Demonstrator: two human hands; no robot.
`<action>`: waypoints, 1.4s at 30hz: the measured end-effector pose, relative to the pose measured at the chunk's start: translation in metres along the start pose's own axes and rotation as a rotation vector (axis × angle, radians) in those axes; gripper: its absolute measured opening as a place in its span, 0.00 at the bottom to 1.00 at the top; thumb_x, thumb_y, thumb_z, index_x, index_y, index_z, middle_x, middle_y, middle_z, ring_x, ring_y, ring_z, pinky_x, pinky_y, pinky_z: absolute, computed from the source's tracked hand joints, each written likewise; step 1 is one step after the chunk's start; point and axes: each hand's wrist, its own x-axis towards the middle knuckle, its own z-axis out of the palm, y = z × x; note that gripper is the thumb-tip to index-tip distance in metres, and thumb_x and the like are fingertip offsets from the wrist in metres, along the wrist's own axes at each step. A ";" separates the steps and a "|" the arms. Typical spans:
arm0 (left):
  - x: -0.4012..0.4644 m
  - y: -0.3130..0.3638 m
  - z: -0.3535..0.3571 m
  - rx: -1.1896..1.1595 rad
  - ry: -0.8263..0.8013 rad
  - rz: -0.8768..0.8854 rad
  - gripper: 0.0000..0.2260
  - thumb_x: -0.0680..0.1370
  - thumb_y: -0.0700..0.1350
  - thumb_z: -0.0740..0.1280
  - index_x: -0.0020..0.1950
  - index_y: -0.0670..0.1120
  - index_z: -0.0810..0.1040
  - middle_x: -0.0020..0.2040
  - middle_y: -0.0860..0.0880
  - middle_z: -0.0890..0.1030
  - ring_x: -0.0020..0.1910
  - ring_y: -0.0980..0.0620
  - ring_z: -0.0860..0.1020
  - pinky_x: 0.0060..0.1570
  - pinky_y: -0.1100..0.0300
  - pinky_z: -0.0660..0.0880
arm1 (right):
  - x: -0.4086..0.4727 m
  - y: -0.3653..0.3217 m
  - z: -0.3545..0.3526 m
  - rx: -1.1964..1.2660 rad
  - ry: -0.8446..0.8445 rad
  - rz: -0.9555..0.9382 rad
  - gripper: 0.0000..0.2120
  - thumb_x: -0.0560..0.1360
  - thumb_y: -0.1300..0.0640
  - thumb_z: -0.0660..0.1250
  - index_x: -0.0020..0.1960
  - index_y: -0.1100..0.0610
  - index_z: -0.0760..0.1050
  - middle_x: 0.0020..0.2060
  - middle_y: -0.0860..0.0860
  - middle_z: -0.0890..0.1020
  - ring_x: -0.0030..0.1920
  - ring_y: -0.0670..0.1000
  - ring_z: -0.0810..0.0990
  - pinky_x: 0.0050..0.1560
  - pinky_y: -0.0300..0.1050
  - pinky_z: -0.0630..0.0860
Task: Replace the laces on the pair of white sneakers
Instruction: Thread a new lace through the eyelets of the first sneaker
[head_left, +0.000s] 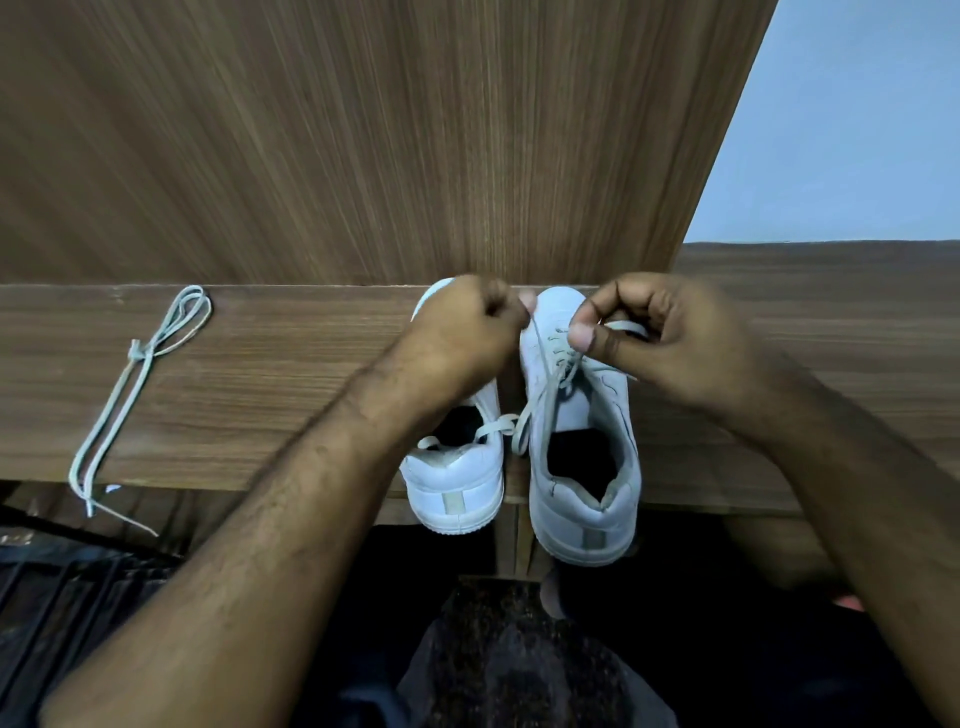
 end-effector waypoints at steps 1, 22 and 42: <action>0.000 0.004 -0.001 -0.223 0.041 -0.029 0.16 0.84 0.51 0.63 0.39 0.47 0.75 0.36 0.46 0.81 0.32 0.54 0.74 0.39 0.57 0.74 | 0.000 0.003 -0.001 -0.040 -0.004 0.001 0.06 0.74 0.48 0.74 0.47 0.49 0.81 0.37 0.49 0.84 0.37 0.51 0.82 0.41 0.50 0.79; -0.004 0.008 0.004 -0.721 -0.128 -0.059 0.14 0.84 0.44 0.61 0.38 0.45 0.72 0.33 0.44 0.79 0.33 0.47 0.78 0.36 0.57 0.77 | 0.005 0.018 0.004 -0.509 -0.105 -0.037 0.11 0.69 0.43 0.74 0.49 0.40 0.75 0.38 0.39 0.77 0.40 0.40 0.76 0.44 0.53 0.77; -0.004 -0.010 0.013 0.259 -0.277 -0.098 0.08 0.78 0.46 0.69 0.50 0.42 0.83 0.39 0.48 0.80 0.33 0.54 0.75 0.31 0.63 0.72 | 0.003 0.007 0.020 -0.505 -0.045 0.242 0.02 0.75 0.51 0.72 0.45 0.47 0.83 0.33 0.44 0.82 0.32 0.38 0.79 0.34 0.32 0.71</action>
